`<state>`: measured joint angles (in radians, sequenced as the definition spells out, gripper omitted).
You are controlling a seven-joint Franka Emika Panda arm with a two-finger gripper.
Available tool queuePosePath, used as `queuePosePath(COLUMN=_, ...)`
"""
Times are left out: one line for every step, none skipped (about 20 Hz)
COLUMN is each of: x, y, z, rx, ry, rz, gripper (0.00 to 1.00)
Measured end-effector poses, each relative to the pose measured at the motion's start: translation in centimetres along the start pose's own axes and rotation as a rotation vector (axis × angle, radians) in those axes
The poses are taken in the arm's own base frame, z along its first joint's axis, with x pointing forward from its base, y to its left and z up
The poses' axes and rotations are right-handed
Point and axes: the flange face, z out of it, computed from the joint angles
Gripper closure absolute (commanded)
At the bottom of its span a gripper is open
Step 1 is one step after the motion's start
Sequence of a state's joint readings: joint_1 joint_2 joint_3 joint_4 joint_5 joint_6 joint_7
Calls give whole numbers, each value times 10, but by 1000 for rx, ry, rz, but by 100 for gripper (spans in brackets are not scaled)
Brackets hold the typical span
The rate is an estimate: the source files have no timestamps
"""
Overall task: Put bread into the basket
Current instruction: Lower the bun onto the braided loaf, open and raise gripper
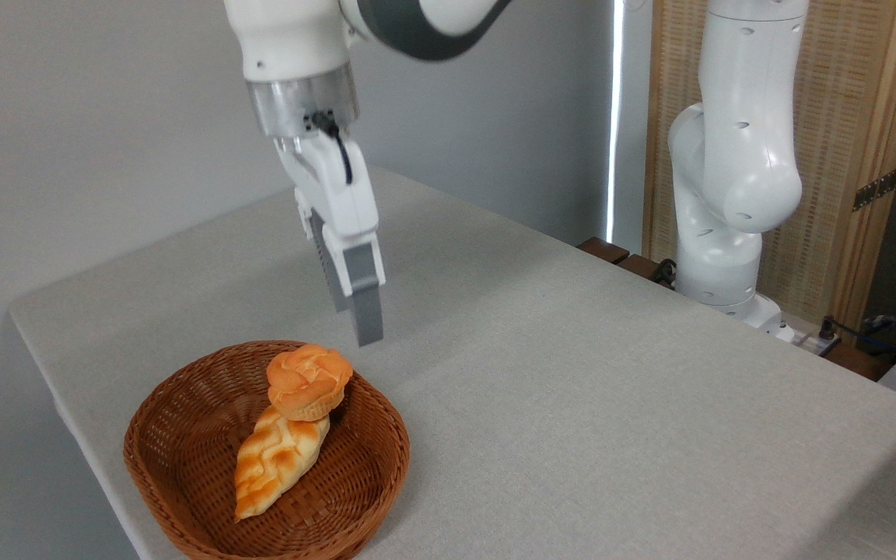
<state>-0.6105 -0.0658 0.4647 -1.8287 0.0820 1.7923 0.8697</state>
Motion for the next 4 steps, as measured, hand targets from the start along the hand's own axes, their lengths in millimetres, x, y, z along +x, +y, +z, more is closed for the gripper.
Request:
queuePosePath(x=-4, y=-1, z=-5, rx=-5, ry=-2, rz=-8, gripper=0)
queuePosePath(x=-9, y=-3, z=-8, rx=-12, ry=-5, rz=-18, gripper=0)
queuePosePath(x=-14, y=-5, z=-10, rx=-19, ry=-8, rz=-27, gripper=0)
queuePosePath(x=-19, y=-7, z=-10, rx=-22, ry=-9, rz=-36, gripper=0)
